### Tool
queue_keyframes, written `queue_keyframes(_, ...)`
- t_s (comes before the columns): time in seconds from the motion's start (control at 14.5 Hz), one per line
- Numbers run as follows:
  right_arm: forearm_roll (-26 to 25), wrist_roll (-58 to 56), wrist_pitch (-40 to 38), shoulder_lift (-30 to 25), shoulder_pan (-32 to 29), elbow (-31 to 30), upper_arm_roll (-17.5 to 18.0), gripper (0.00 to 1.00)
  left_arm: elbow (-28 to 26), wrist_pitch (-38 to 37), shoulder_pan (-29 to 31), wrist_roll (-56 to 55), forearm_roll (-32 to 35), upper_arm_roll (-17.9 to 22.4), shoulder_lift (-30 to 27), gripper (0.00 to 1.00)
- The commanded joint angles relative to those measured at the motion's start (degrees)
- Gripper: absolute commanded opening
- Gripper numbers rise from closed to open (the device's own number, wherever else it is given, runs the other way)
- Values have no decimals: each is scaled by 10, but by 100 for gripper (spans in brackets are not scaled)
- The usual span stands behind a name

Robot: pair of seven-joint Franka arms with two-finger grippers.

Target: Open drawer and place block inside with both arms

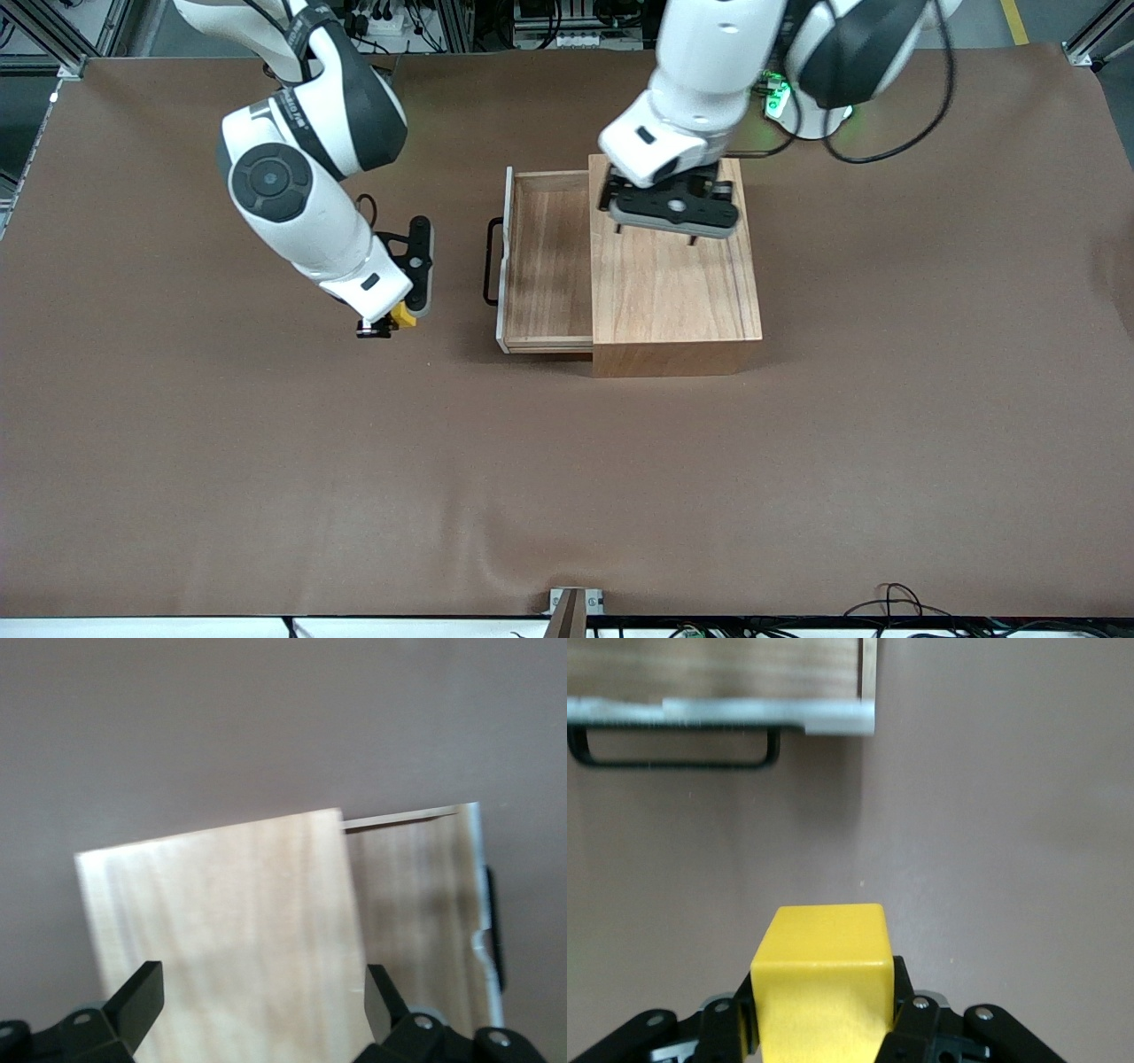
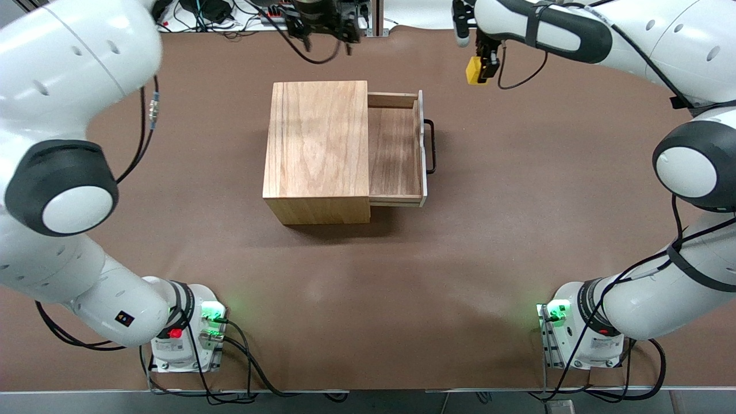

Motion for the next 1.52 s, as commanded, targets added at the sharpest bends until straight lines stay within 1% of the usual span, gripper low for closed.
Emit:
queue_keyframes(0.0,-22,28,51,13,55,-3,-5,2,-26,-34,50,68,-11,-5,-36,100)
queue_keyframes(0.14,-52,34,83,28,93,-2,-5,2,-28,-47,96,131,-16,-5,-51,100)
queue_keyframes(0.28,-69,51,91,35,117,1,-5,2,-26,-67,136,177,-32,-5,-56,100)
queue_keyframes(0.48,-73,59,90,38,138,2,-5,3,-25,-77,192,208,-32,-4,-69,100)
queue_keyframes(0.55,-73,68,91,42,141,2,-5,5,-24,-77,213,224,-32,-4,-71,100)
queue_keyframes(0.76,-70,90,109,55,155,2,-5,7,-27,-84,251,237,-23,0,-80,100)
queue_keyframes(0.83,-71,100,110,59,158,3,-5,7,-27,-85,269,259,-23,-3,-82,100)
queue_keyframes(1.03,-73,120,110,67,176,4,-5,8,-39,-90,291,271,-23,-3,-100,100)
queue_keyframes(1.17,-81,148,109,72,190,4,-6,9,-74,-89,297,272,-23,-4,-133,100)
queue_keyframes(1.24,-91,155,109,75,191,4,-5,11,-82,-89,297,272,-23,-3,-141,100)
queue_keyframes(1.31,-99,163,109,79,198,5,-5,30,-82,-89,297,272,-23,-3,-142,100)
queue_keyframes(1.38,-103,174,108,79,202,4,-6,88,-82,-91,297,274,-23,-1,-143,100)
queue_keyframes(1.45,-105,181,107,79,203,5,-6,100,-87,-92,297,274,-23,-1,-150,100)
